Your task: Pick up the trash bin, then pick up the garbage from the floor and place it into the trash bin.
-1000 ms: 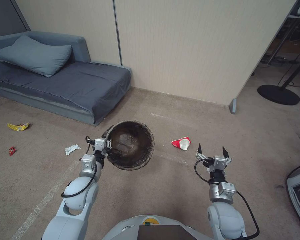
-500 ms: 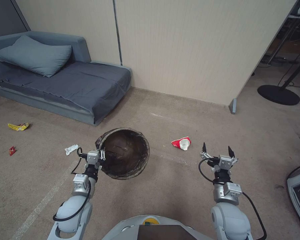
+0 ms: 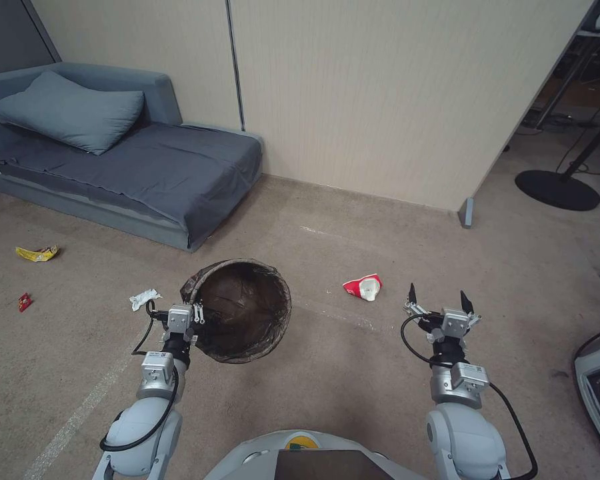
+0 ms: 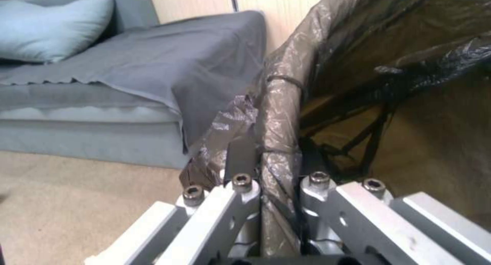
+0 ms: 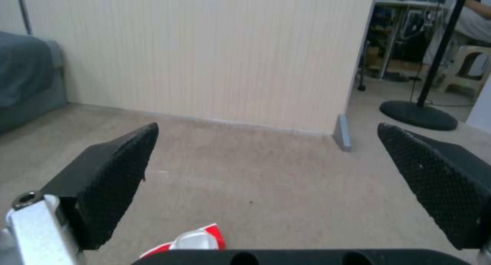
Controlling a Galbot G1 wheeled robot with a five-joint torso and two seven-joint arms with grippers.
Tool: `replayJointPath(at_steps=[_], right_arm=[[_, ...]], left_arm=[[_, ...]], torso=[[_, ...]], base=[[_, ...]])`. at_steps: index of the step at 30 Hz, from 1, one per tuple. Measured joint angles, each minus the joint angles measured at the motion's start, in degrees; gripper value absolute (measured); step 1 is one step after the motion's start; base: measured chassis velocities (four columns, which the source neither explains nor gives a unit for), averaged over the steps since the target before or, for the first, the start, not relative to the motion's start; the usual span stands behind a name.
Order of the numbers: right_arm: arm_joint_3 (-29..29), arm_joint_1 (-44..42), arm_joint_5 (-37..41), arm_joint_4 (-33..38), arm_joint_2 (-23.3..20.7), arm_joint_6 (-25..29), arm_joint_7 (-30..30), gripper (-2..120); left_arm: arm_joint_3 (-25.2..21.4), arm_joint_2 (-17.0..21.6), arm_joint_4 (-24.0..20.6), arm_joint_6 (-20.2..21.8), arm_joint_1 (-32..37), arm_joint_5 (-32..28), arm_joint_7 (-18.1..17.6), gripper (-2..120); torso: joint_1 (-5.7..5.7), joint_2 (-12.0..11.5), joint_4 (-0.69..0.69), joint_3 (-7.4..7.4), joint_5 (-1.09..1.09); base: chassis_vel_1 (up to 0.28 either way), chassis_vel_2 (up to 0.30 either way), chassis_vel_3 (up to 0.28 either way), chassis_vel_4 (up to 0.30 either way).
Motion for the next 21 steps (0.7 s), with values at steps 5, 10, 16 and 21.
replayJointPath(at_steps=[5, 10, 16, 21], right_arm=[[0.0, -0.1, 0.0, 0.2, 0.0, 0.0, 0.0, 100], [-0.3, -0.3, 0.0, 0.2, 0.0, 0.2, 0.0, 100], [-0.4, -0.6, -0.2, 0.4, 0.0, 0.4, 0.0, 100], [-0.4, -0.9, -0.2, 0.6, 0.0, 0.5, 0.0, 100]], left_arm=[[0.4, 0.2, -0.1, 0.9, -0.2, -0.5, 0.0, 3], [0.1, 0.4, 0.0, 1.0, -0.3, -1.2, -0.1, 3], [-0.2, 0.5, 0.3, 1.0, -0.4, -1.7, 0.0, 3], [0.1, 0.5, 0.4, 0.9, -0.5, -1.7, 0.0, 3]], torso=[[0.00, 0.0, 0.00, 0.00, 0.00], [0.00, 0.0, 0.01, 0.00, 0.00], [0.00, 0.0, 0.00, 0.00, 0.00], [0.00, 0.0, 0.02, 0.00, 0.00]], base=[[-0.058, 0.053, 0.051, -0.039], [-0.095, 0.092, 0.096, -0.096], [-0.094, 0.118, 0.099, -0.094], [-0.082, 0.095, 0.088, -0.080]])
